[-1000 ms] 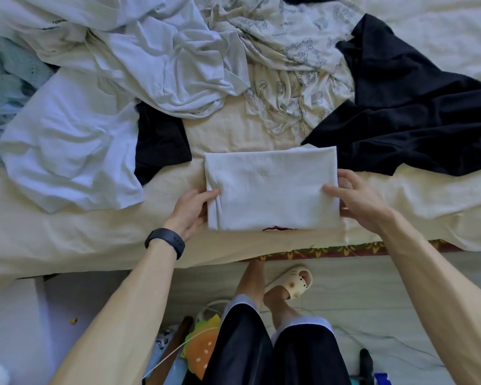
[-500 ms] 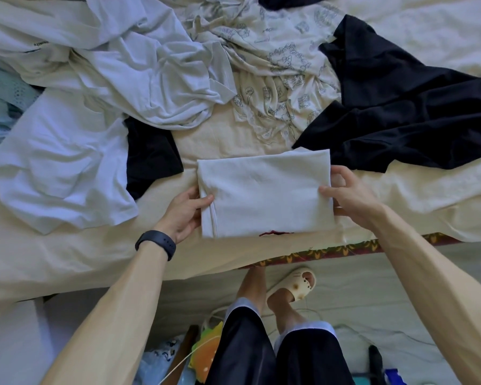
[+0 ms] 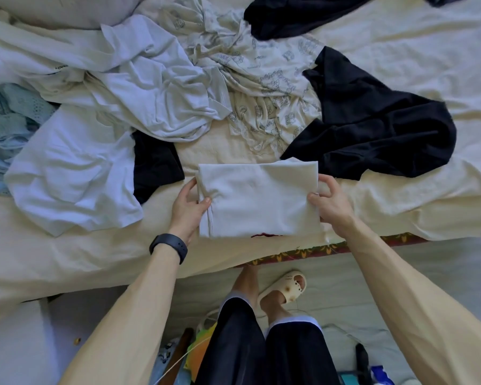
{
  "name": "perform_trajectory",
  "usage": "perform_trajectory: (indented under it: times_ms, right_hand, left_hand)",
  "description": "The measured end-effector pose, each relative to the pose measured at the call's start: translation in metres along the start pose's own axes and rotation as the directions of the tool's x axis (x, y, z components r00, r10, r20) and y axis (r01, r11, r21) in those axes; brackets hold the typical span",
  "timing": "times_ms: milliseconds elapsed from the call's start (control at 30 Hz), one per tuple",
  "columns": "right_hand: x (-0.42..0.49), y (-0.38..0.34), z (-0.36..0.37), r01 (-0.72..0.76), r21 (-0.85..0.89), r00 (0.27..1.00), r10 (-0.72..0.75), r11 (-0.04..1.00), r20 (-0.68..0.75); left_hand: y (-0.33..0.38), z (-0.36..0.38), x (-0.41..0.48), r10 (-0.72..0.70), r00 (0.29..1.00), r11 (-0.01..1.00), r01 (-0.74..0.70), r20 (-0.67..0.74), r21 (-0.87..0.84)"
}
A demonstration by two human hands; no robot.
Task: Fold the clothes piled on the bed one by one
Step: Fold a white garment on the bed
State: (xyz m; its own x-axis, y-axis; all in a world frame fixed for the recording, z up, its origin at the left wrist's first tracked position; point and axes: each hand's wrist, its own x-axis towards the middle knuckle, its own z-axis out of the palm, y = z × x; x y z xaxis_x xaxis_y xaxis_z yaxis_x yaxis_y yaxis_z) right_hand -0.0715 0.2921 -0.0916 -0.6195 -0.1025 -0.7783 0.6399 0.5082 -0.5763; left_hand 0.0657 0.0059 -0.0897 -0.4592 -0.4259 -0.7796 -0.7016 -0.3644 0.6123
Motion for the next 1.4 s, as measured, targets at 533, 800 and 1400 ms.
perform_trajectory:
  times_ms: [533, 800, 1400]
  right_hand:
    - [-0.295, -0.104, -0.299, 0.501, 0.377, 0.820, -0.289, 0.779, -0.493]
    - [-0.431, -0.011, -0.503, 0.713, 0.285, 0.527, -0.222, 0.640, -0.820]
    - [-0.541, 0.052, -0.875, 0.852, -0.027, 0.131, -0.263, 0.522, -0.956]
  left_hand:
    - [0.312, 0.216, -0.230, 0.368, 0.638, 0.862, -0.507, 0.676, 0.010]
    - [0.330, 0.471, -0.409, 0.325, 0.271, 0.755, -0.652, 0.906, -0.075]
    - [0.364, 0.834, -0.648, 0.402, -0.079, 0.573, -0.755, 0.912, -0.318]
